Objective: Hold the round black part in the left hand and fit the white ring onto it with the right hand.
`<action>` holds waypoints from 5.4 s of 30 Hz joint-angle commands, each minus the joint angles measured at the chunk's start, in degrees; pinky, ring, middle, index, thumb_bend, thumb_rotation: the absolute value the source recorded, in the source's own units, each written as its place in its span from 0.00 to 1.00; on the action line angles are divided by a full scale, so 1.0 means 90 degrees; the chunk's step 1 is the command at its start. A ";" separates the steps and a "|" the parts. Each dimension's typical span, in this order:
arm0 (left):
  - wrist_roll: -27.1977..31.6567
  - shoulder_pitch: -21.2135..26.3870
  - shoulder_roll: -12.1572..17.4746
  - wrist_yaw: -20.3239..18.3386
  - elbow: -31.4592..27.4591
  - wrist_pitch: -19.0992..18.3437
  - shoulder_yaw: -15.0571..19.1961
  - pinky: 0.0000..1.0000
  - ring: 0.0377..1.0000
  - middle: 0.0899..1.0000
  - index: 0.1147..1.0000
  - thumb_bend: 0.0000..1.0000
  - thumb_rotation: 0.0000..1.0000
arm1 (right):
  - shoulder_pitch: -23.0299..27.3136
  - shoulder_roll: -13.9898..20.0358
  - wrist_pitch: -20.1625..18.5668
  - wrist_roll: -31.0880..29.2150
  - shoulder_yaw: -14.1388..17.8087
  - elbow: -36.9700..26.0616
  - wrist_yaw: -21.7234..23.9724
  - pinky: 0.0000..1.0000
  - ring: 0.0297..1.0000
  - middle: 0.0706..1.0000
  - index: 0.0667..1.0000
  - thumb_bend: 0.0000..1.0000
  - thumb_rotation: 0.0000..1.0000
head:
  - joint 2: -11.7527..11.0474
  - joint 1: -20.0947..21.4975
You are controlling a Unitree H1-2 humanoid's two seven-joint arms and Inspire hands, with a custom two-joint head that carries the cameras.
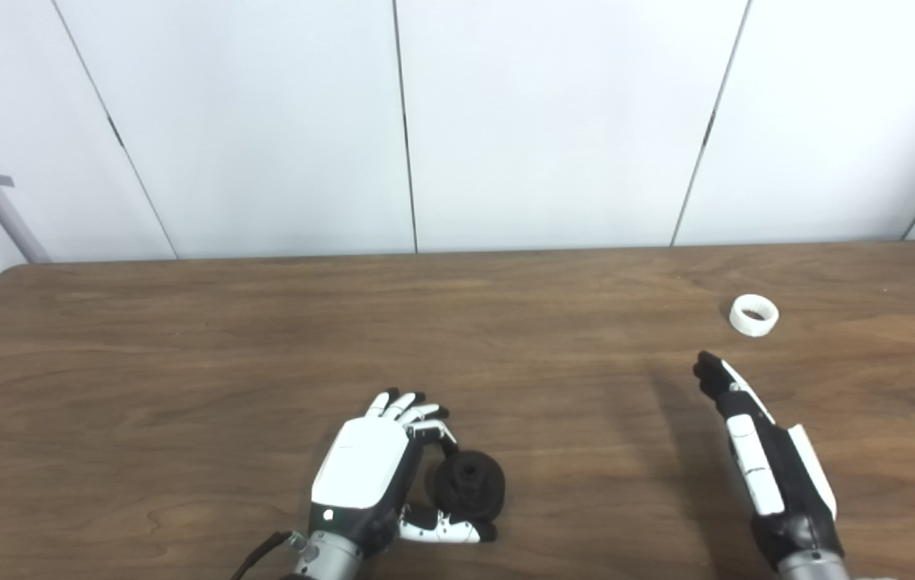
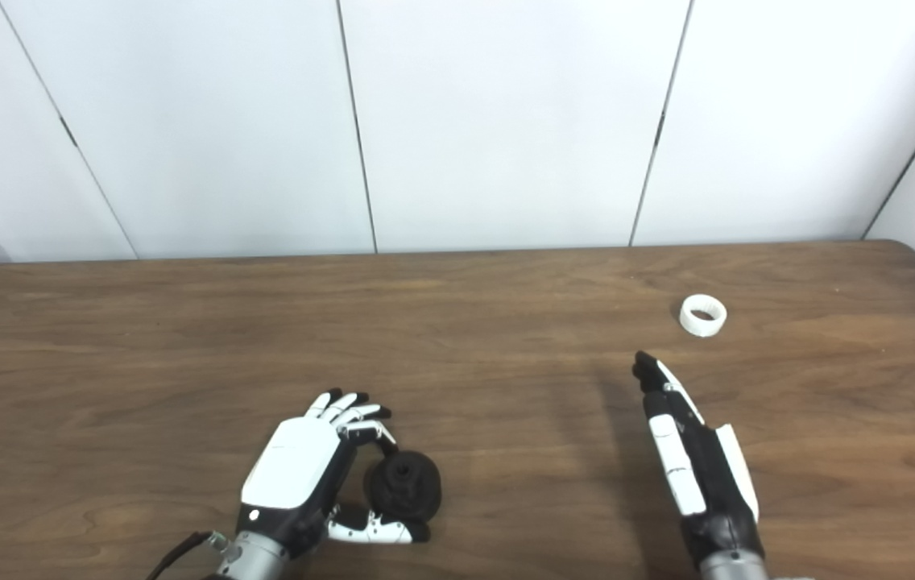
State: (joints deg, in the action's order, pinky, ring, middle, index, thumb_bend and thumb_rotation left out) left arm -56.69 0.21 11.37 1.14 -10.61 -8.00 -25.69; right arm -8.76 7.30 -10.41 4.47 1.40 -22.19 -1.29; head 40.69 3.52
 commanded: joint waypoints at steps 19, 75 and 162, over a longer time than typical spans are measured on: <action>0.0053 -0.0106 0.0239 -0.0185 -0.0024 0.0196 0.0225 0.95 0.89 0.79 0.42 0.52 0.05 | 0.1641 0.0642 -0.0753 0.1078 0.0459 0.0198 -0.0128 0.81 0.86 0.88 0.83 0.66 0.41 | -0.0021 0.1080; 0.0142 -0.0269 0.0376 -0.0617 -0.0273 0.0551 0.0819 0.91 0.87 0.77 0.42 0.52 0.05 | 0.5095 0.2561 -0.1822 0.3397 -0.0970 0.5220 0.0815 0.99 1.00 0.95 0.68 0.89 0.31 | -0.0158 0.2078; -0.0438 -0.0271 -0.0238 -0.0713 -0.0426 0.0101 0.0377 0.93 0.89 0.78 0.42 0.52 0.05 | 0.3964 0.1189 -0.1833 0.4234 -0.1166 -0.0779 0.5175 0.98 0.97 0.87 0.45 0.52 0.13 | 0.0373 0.0081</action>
State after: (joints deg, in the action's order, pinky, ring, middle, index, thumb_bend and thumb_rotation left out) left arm -59.44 -2.28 9.40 -3.93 -13.82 -6.74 -21.41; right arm 25.70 18.06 -26.88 42.14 -10.38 -26.81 44.73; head 44.03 4.22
